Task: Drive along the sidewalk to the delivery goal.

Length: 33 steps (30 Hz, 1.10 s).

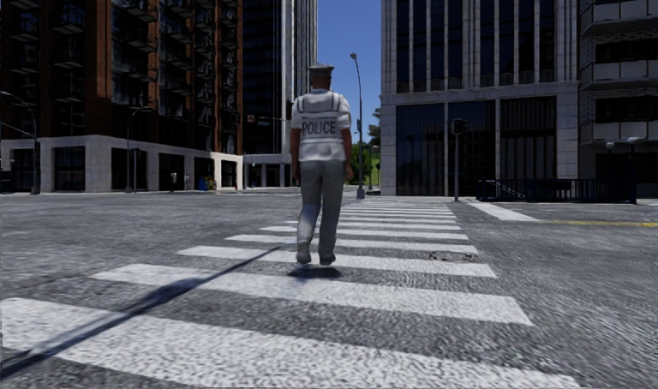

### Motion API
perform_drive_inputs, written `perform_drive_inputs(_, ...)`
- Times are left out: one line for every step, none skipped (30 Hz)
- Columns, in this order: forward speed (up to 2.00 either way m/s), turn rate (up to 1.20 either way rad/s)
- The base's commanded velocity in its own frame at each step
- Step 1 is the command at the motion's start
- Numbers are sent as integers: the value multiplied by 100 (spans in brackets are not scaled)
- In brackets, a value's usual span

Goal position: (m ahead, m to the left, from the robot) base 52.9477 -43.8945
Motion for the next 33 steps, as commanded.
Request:
perform_drive_inputs(160, -68)
perform_drive_inputs(160, -65)
perform_drive_inputs(160, -65)
perform_drive_inputs(160, -62)
perform_drive_inputs(160, -61)
perform_drive_inputs(160, -61)
perform_drive_inputs(160, -61)
perform_drive_inputs(160, -61)
perform_drive_inputs(160, -55)
perform_drive_inputs(160, -44)
perform_drive_inputs(161, 0)
perform_drive_inputs(161, 0)
perform_drive_inputs(158, 0)
perform_drive_inputs(151, 0)
perform_drive_inputs(146, 0)
perform_drive_inputs(145, 0)
perform_drive_inputs(145, 0)
perform_drive_inputs(144, 0)
perform_drive_inputs(144, 0)
perform_drive_inputs(144, 0)
perform_drive_inputs(143, 0)
perform_drive_inputs(143, 0)
perform_drive_inputs(143, 0)
perform_drive_inputs(143, 0)
perform_drive_inputs(143, 0)
perform_drive_inputs(143, 0)
perform_drive_inputs(143, 0)
perform_drive_inputs(143, 0)
perform_drive_inputs(143, 0)
perform_drive_inputs(143, 0)
perform_drive_inputs(143, 0)
perform_drive_inputs(143, 0)
perform_drive_inputs(143, 0)
